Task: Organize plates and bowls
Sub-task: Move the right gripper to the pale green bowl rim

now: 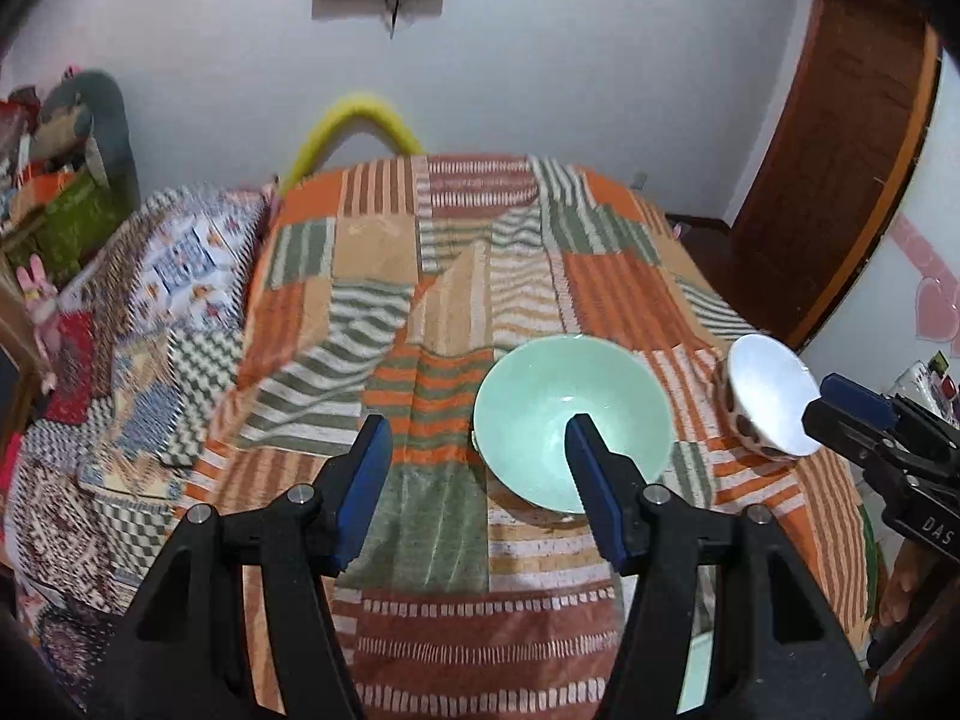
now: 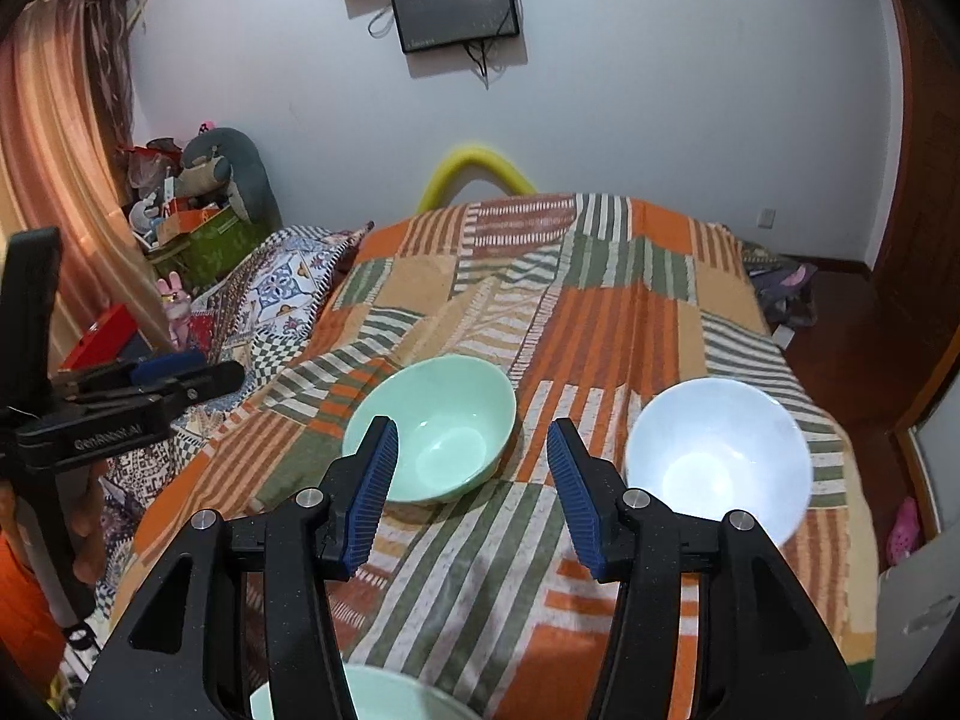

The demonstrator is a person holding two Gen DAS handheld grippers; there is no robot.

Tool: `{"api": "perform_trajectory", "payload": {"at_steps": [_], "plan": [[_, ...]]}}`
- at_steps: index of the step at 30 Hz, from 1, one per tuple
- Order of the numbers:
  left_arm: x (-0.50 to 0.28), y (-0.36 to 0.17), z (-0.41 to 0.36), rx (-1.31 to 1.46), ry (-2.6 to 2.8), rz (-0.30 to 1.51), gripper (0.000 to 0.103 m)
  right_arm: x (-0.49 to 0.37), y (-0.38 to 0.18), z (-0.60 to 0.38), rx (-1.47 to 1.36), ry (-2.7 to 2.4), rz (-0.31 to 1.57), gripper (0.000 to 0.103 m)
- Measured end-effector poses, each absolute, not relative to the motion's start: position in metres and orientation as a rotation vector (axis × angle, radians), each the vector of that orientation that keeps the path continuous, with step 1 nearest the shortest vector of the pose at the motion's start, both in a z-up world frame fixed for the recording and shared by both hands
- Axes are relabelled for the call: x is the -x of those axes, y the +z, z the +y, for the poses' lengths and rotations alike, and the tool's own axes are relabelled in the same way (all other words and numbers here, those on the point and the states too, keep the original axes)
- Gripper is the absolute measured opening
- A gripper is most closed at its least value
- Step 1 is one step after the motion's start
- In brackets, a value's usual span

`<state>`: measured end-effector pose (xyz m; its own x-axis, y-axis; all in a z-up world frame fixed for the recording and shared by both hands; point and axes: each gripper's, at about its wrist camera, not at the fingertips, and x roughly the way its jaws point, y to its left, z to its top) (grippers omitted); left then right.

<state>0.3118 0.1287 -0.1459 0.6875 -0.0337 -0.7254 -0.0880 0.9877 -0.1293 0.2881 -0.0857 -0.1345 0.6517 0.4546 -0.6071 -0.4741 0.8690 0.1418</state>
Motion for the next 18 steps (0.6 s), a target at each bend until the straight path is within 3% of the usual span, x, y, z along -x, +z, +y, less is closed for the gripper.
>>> {"api": "perform_trajectory", "payload": {"at_steps": [18], "plan": [[-0.379, -0.225, 0.136, 0.146, 0.047, 0.964, 0.06, -0.344, -0.188, -0.057, 0.078, 0.554, 0.813, 0.048]]}}
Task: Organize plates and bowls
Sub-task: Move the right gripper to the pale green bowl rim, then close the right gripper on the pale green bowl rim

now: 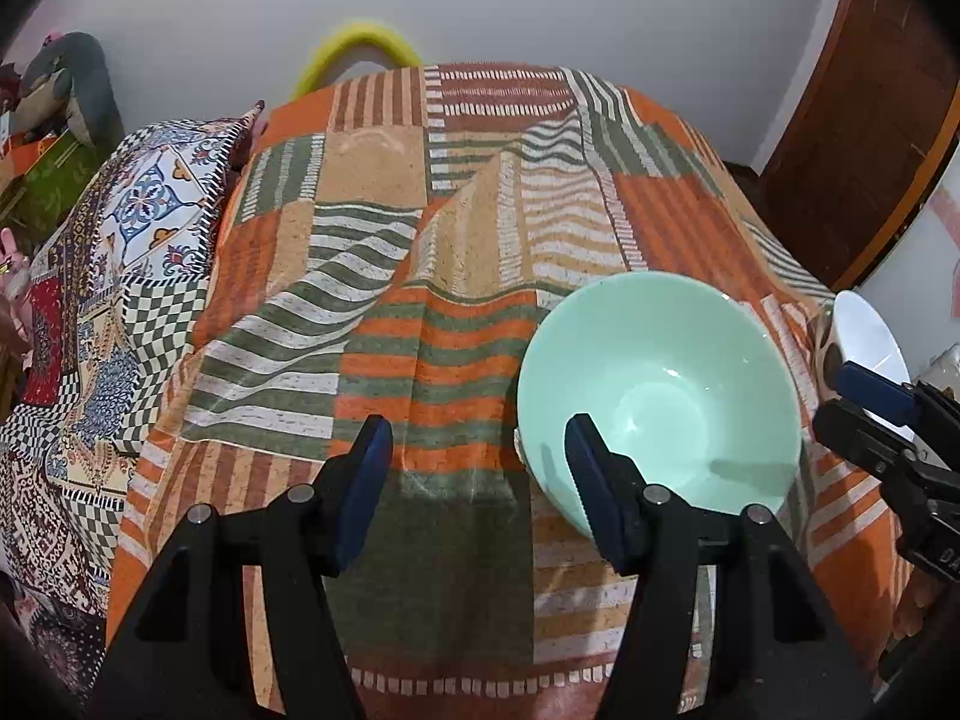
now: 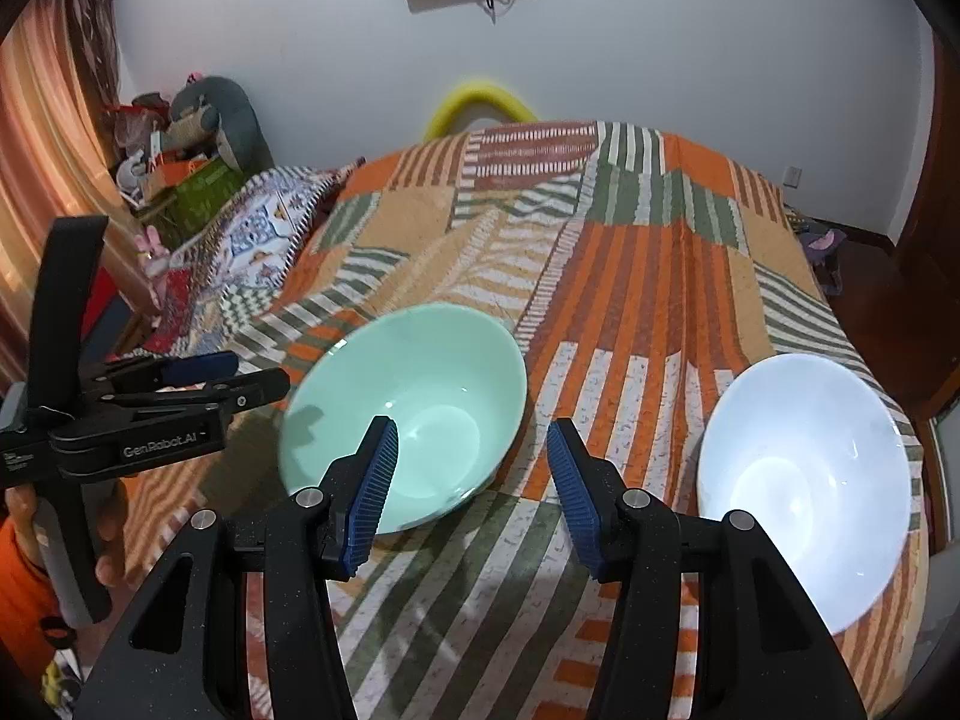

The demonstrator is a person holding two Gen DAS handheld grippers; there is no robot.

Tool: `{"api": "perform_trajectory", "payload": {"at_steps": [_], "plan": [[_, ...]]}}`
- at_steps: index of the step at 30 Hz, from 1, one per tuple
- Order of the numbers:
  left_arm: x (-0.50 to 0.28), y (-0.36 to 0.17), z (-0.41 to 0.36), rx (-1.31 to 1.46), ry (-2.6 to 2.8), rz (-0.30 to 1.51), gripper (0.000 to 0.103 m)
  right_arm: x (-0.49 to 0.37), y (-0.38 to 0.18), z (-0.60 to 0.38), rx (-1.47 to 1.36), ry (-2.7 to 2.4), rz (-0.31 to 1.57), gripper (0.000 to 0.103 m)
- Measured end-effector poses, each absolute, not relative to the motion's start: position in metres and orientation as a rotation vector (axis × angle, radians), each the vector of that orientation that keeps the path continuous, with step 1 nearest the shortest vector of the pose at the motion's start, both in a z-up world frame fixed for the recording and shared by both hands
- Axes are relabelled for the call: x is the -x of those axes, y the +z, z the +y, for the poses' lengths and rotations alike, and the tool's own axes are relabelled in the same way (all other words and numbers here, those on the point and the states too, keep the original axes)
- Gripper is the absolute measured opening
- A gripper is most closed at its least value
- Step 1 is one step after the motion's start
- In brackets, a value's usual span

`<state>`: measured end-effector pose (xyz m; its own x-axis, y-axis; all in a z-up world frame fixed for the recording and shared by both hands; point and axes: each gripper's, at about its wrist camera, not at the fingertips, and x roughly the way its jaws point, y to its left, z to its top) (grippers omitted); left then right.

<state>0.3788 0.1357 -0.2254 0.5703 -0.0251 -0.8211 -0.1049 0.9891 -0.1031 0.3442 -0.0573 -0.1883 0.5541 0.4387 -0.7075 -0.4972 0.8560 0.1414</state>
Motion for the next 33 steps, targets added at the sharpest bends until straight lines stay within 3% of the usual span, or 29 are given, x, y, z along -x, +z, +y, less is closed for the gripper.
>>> {"api": "perform_trajectory", "payload": {"at_steps": [7, 10, 13, 19, 21, 33], "plan": [[-0.386, -0.238, 0.133, 0.144, 0.023, 0.988, 0.058, -0.355, -0.207, -0.052, 0.09, 0.555, 0.871, 0.048], [-0.388, -0.242, 0.129, 0.129, 0.01, 0.999, 0.05, -0.357, -0.212, -0.047, 0.109, 0.551, 0.881, 0.048], [-0.387, -0.243, 0.128, 0.141, -0.004, 0.994, 0.046, -0.358, -0.218, -0.042, 0.131, 0.559, 0.893, 0.037], [-0.388, -0.249, 0.122, 0.117, -0.028, 1.01, 0.025, -0.357, -0.222, -0.036, 0.147, 0.56, 0.898, 0.034], [-0.387, -0.248, 0.117, 0.1, -0.045, 1.005, 0.014, -0.358, -0.222, -0.038, 0.136, 0.56, 0.897, 0.032], [-0.373, -0.23, 0.107, 0.033, -0.029, 0.961, 0.013, -0.357, -0.216, -0.043, 0.103, 0.552, 0.91, 0.022]]}}
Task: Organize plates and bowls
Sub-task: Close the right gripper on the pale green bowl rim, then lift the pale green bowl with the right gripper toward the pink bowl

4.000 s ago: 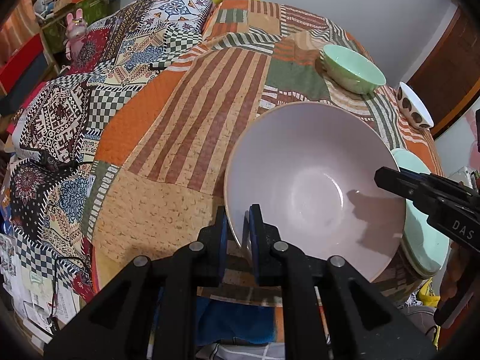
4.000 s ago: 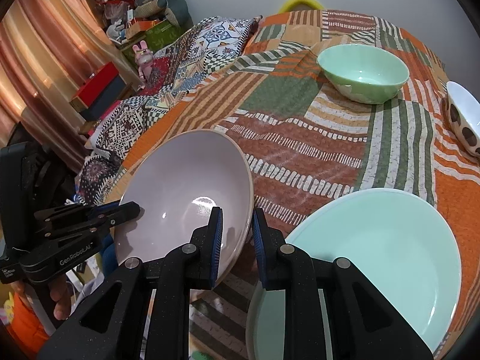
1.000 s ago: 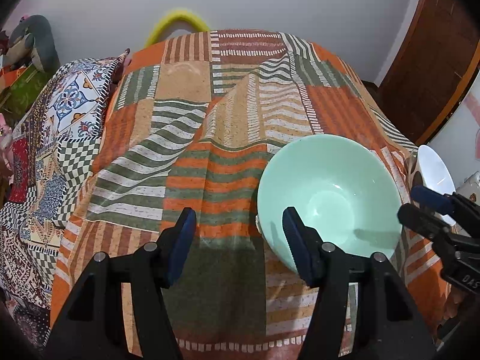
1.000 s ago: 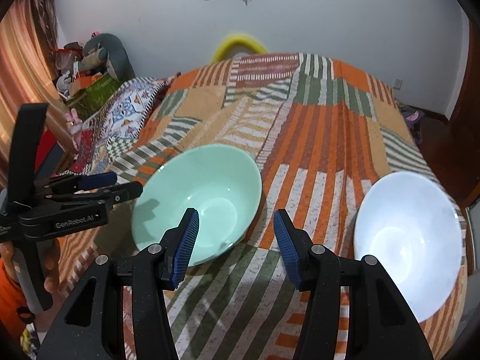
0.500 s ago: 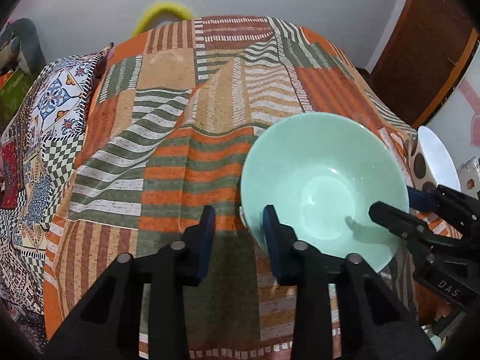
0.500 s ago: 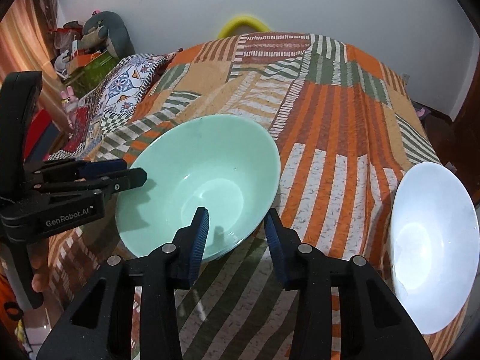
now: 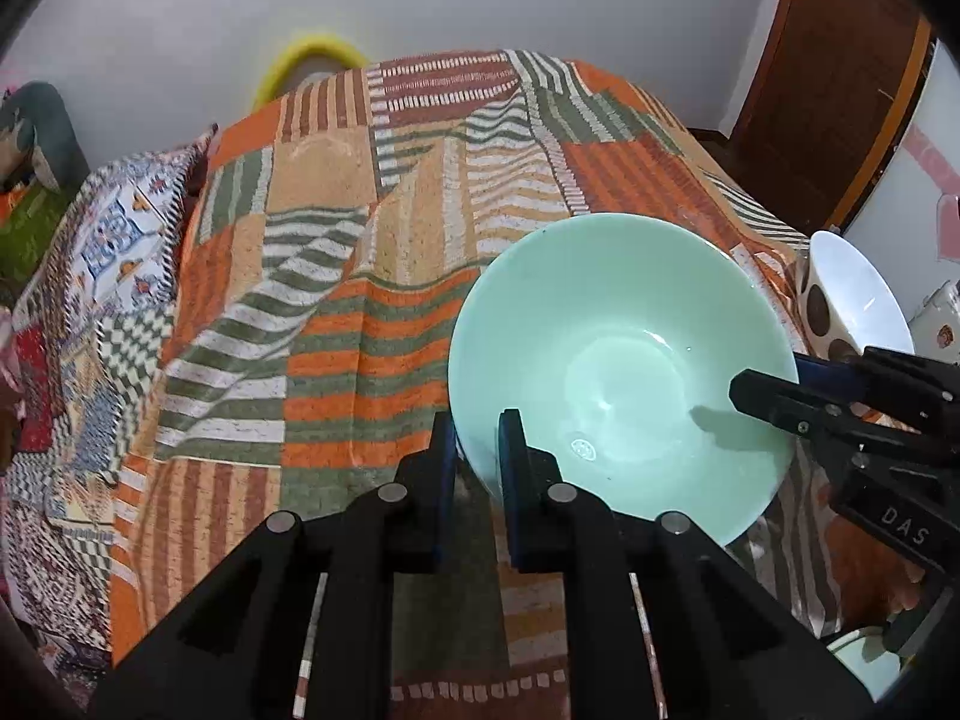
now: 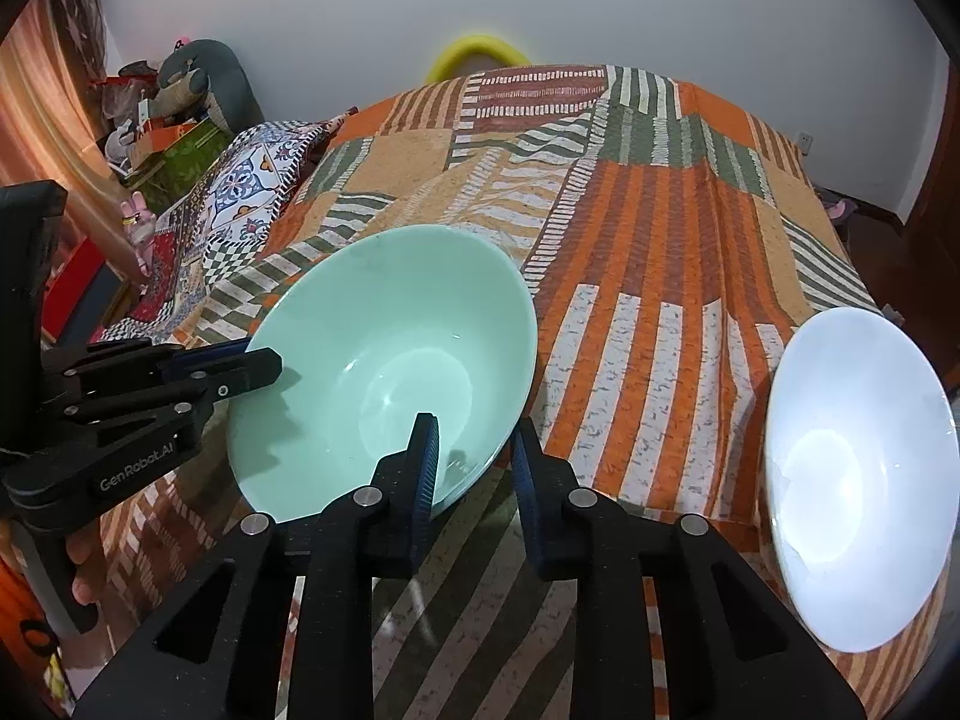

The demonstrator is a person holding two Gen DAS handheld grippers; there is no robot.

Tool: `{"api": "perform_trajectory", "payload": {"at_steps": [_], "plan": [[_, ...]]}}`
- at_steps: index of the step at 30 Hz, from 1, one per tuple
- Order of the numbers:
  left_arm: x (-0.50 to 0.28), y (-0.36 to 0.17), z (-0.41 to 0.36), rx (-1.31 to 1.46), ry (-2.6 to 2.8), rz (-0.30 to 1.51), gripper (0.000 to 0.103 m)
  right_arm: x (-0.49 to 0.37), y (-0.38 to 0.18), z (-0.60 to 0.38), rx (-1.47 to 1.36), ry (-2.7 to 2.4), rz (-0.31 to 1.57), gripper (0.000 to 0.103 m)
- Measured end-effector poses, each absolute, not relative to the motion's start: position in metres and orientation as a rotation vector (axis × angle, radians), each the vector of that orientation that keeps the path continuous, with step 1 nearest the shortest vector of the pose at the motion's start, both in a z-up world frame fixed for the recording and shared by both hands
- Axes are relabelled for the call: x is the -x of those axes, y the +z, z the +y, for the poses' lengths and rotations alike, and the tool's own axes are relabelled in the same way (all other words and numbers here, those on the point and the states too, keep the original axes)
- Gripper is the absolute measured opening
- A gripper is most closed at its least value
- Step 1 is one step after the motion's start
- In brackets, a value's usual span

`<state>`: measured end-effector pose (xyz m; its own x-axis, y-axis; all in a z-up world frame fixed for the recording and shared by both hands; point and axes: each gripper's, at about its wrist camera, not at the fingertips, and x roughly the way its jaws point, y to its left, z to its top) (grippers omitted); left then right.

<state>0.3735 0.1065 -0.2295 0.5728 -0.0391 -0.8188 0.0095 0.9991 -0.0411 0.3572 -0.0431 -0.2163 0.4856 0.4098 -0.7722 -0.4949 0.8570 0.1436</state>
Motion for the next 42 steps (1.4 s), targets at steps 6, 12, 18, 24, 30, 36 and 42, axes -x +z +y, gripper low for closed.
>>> {"api": "perform_trajectory", "payload": {"at_steps": [6, 12, 18, 24, 30, 36, 42], "plan": [[-0.363, -0.203, 0.108, 0.052, -0.035, 0.929, 0.013, -0.348, -0.194, -0.047, 0.095, 0.561, 0.866, 0.022], [-0.34, -0.173, 0.103, 0.044, -0.031, 0.895, 0.013, -0.331, -0.165, -0.052, 0.085, 0.574, 0.809, 0.022], [-0.304, -0.137, 0.101, 0.06, -0.029, 0.845, 0.013, -0.307, -0.137, -0.057, 0.074, 0.597, 0.768, 0.022], [-0.26, -0.11, 0.102, 0.079, -0.022, 0.81, 0.013, -0.275, -0.118, -0.06, 0.063, 0.626, 0.735, 0.022], [-0.212, -0.09, 0.103, 0.069, -0.003, 0.775, 0.013, -0.244, -0.11, -0.059, 0.05, 0.658, 0.722, 0.022], [-0.167, -0.086, 0.103, 0.044, 0.047, 0.758, 0.013, -0.213, -0.108, -0.057, 0.034, 0.701, 0.715, 0.022], [-0.134, -0.091, 0.115, 0.068, 0.076, 0.763, 0.013, -0.183, -0.107, -0.046, 0.061, 0.731, 0.69, 0.022]]}}
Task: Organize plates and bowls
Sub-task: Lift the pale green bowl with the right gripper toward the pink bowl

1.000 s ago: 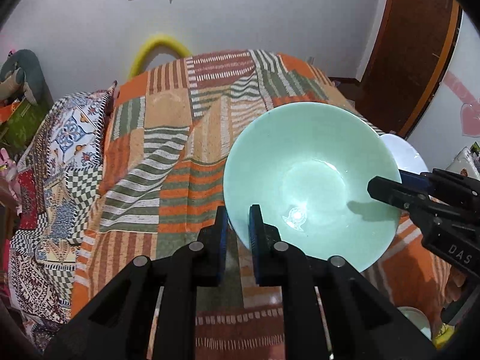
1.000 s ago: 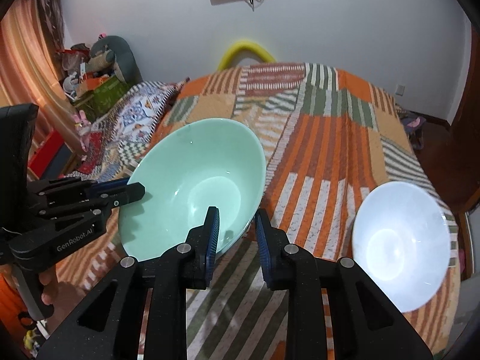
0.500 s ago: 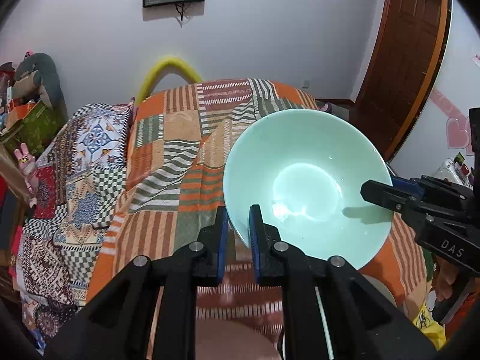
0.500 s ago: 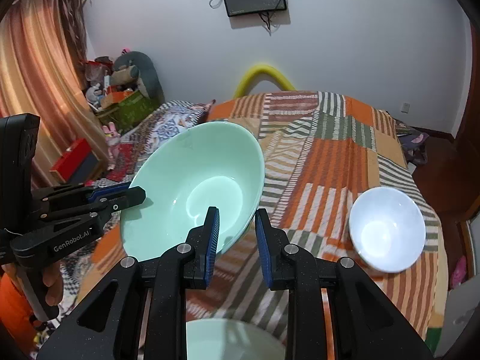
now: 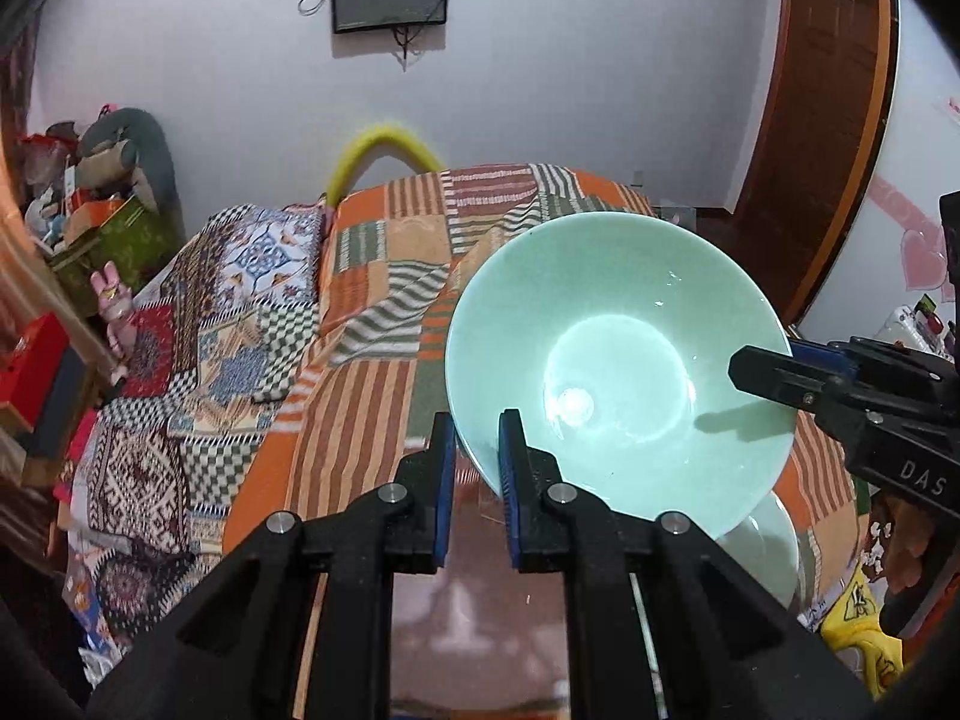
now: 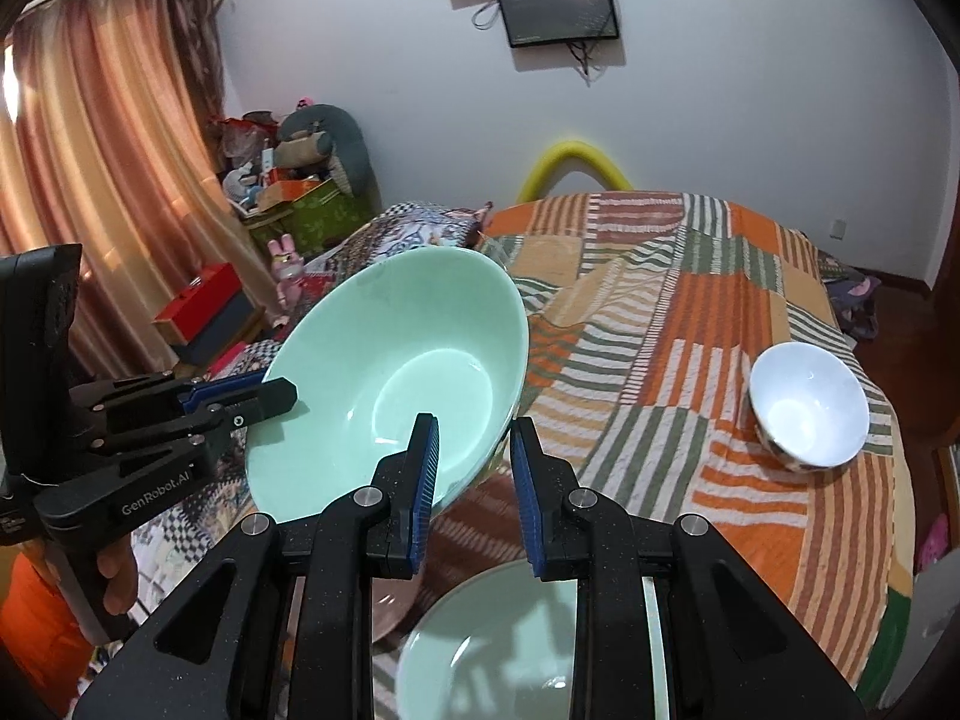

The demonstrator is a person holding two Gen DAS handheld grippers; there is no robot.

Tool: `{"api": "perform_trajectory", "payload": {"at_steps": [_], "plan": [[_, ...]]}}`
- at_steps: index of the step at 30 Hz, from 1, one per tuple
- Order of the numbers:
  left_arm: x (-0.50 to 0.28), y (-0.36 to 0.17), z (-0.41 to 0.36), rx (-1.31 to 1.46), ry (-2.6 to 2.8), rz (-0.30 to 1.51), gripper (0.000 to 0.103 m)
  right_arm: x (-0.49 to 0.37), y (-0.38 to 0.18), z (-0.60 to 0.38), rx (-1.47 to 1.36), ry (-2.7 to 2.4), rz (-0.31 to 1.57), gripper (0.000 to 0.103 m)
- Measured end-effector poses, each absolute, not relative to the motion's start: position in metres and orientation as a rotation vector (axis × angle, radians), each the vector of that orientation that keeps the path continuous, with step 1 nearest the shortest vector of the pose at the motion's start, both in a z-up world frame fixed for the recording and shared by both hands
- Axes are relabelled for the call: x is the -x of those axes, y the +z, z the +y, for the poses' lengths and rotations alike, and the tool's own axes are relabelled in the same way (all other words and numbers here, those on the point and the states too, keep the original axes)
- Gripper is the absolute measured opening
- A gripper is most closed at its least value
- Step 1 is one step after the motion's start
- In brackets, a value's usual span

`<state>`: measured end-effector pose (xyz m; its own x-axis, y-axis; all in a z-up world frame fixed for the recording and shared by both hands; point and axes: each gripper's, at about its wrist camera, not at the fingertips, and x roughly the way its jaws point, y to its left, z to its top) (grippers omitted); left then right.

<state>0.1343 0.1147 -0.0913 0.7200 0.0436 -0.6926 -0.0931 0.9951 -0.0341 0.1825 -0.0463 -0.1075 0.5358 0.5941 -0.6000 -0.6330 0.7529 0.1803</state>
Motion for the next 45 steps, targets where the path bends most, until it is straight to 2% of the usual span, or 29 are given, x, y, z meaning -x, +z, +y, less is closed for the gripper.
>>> {"api": "perform_trajectory", "payload": {"at_steps": [18, 33, 45], "plan": [[-0.074, -0.127, 0.149, 0.151, 0.177, 0.806, 0.013, -0.145, -0.15, -0.011, 0.081, 0.821, 0.77, 0.022], [-0.073, -0.189, 0.166, 0.218, 0.204, 0.938, 0.013, -0.137, -0.196, 0.011, 0.146, 0.823, 0.888, 0.022], [-0.076, -0.216, 0.168, 0.214, 0.219, 1.003, 0.013, -0.138, -0.216, 0.02, 0.185, 0.816, 0.942, 0.022]]}}
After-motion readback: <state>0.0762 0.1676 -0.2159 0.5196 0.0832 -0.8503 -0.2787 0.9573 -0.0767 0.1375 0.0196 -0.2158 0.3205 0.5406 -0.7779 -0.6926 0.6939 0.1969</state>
